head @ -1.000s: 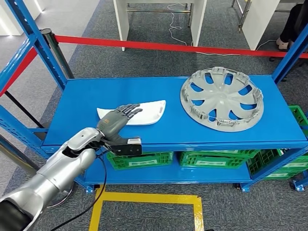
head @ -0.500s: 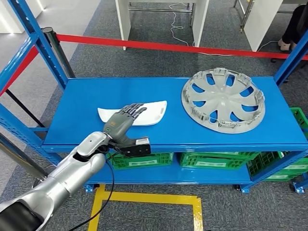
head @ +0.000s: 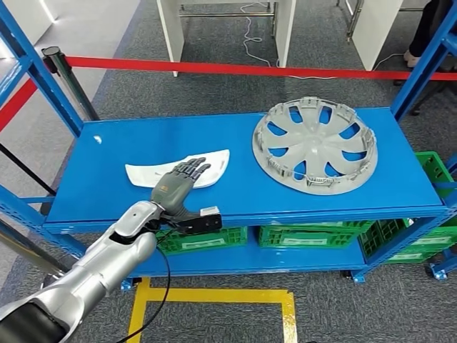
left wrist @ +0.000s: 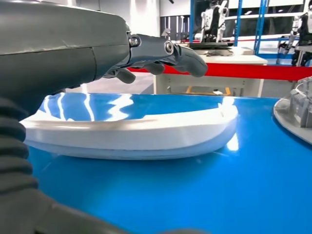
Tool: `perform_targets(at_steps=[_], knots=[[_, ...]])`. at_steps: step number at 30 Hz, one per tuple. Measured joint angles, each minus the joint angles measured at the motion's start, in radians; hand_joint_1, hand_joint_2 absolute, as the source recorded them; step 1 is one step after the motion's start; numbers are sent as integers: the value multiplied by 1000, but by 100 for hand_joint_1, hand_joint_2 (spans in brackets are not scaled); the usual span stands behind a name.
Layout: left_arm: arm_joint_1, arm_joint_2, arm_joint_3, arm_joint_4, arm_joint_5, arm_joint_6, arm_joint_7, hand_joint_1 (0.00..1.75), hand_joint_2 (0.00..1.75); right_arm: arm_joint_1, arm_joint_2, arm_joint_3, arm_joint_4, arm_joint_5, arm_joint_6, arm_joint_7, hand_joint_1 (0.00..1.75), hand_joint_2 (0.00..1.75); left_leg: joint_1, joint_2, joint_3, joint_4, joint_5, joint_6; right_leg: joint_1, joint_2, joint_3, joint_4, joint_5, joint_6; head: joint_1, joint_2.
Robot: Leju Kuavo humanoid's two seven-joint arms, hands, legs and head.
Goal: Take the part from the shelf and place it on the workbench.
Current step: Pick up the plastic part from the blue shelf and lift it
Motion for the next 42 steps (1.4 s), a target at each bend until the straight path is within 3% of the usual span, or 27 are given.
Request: perform_targets(at_steps=[2,4,6,7,9,11,12,13,15,17,21,23,25,26,27,28,30,31,32,35,36,38,40,41,42], knots=[[-4,-4,1,8,-4,2,2,0,175,0,1,0,1,0,0,0,0,0,-7,-3,26,-69,17,5,1,1,-5,-1,0,7,0,0],[-5,-8,3,17,-13,9,10,0,175,0,1,0,1,1,0,2,0,0,-7,-3,29,-84,14,7,0,0,-8,-6,3,18,-1,0],[-8,-13,8,29,-24,20,19,0,175,0,0,0,1,2,0,3,0,0,-3,-2,34,-99,20,11,0,-2,-19,9,-13,26,0,0],[-10,-17,11,37,-32,28,25,0,175,0,0,0,1,2,0,3,0,0,-1,-2,37,-105,23,14,0,-3,-36,43,-33,29,2,0],[-12,-23,19,56,-51,47,48,0,175,0,0,0,1,2,0,5,0,0,-2,0,37,-107,24,17,0,-5,-96,166,-90,32,2,0],[-11,-29,27,79,-78,75,85,0,175,1,0,0,1,2,-1,7,0,0,-5,1,37,-106,24,18,0,-5,-144,259,-114,35,2,0],[-11,-33,32,90,-91,92,104,0,175,2,0,0,1,2,-3,8,0,0,-5,1,37,-105,24,18,0,-5,-143,254,-98,35,2,0],[-12,-37,39,100,-102,110,121,0,175,3,0,0,1,2,-4,9,0,0,-6,1,38,-103,23,18,0,-6,-122,208,-65,35,2,0],[-16,-48,56,116,-121,150,149,0,175,1,0,0,1,2,-6,10,0,0,-7,0,36,-98,20,14,1,-11,-53,68,-7,32,2,0],[-21,-57,75,133,-138,187,171,0,175,-1,1,0,2,2,-9,11,0,0,-10,0,33,-92,20,6,4,-13,-13,-5,10,24,1,0],[-27,-73,109,160,-153,221,189,0,175,3,1,0,2,4,-11,15,0,0,-6,-1,24,-75,9,-12,5,-10,-9,-12,17,0,-1,0],[-31,-78,124,172,-154,233,193,0,175,1,1,0,2,6,-12,15,0,0,-3,-1,-11,11,-43,-22,3,-11,-8,-15,21,-9,-3,0],[-33,-83,138,188,-155,246,195,0,175,1,1,0,3,9,-12,17,0,0,0,-1,-66,144,-104,-29,3,-11,-9,-15,21,-12,-4,0],[-33,-85,144,196,-155,251,195,0,175,2,1,0,3,10,-12,18,0,0,1,-1,-83,186,-115,-30,3,-11,-8,-15,21,-12,-4,0],[-34,-87,150,203,-155,255,195,0,175,3,1,0,3,12,-12,19,0,0,2,-1,-84,192,-108,-30,3,-10,-8,-15,21,-12,-4,0],[-35,-90,156,209,-155,259,195,0,175,4,1,0,4,12,-13,20,0,0,3,-1,-66,158,-82,-28,3,-9,-7,-15,21,-12,-4,0],[-42,-95,167,217,-155,261,194,0,175,3,1,0,4,13,-14,21,0,0,2,-2,3,21,-17,-21,4,-8,-5,-15,21,-11,-3,0],[-47,-98,171,222,-156,258,194,0,175,3,1,0,4,13,-14,21,0,0,0,-3,32,-40,2,-17,5,-7,-6,-15,21,-8,-3,0],[-52,-100,173,227,-159,252,194,10,175,2,1,0,4,13,-14,21,0,0,-2,-3,49,-77,8,-14,6,-7,-7,-15,22,-4,-2,0],[-63,-108,173,244,-168,208,194,140,175,2,1,0,5,12,-15,20,0,0,-3,-3,55,-101,8,-2,6,-8,-13,-20,25,14,-2,0],[-66,-112,173,250,-169,185,194,173,175,3,1,0,5,11,-15,18,0,0,-1,-2,57,-107,12,4,5,-8,-18,-14,18,18,-2,0],[-75,-122,173,261,-171,134,195,175,175,2,1,0,5,8,-15,11,0,0,2,-1,59,-117,20,15,5,-9,-54,55,-25,26,1,0],[-79,-130,173,272,-173,100,195,175,175,2,1,0,5,5,-15,6,0,0,0,0,58,-118,21,18,6,-9,-118,193,-86,31,4,0],[-79,-132,173,278,-173,93,196,175,175,2,1,0,5,4,-15,4,0,0,0,1,57,-118,21,18,6,-9,-145,247,-101,33,3,0],[-78,-134,173,283,-173,90,196,175,175,3,1,0,5,3,-15,3,0,0,-1,2,58,-117,20,18,5,-10,-156,268,-97,35,4,0]])
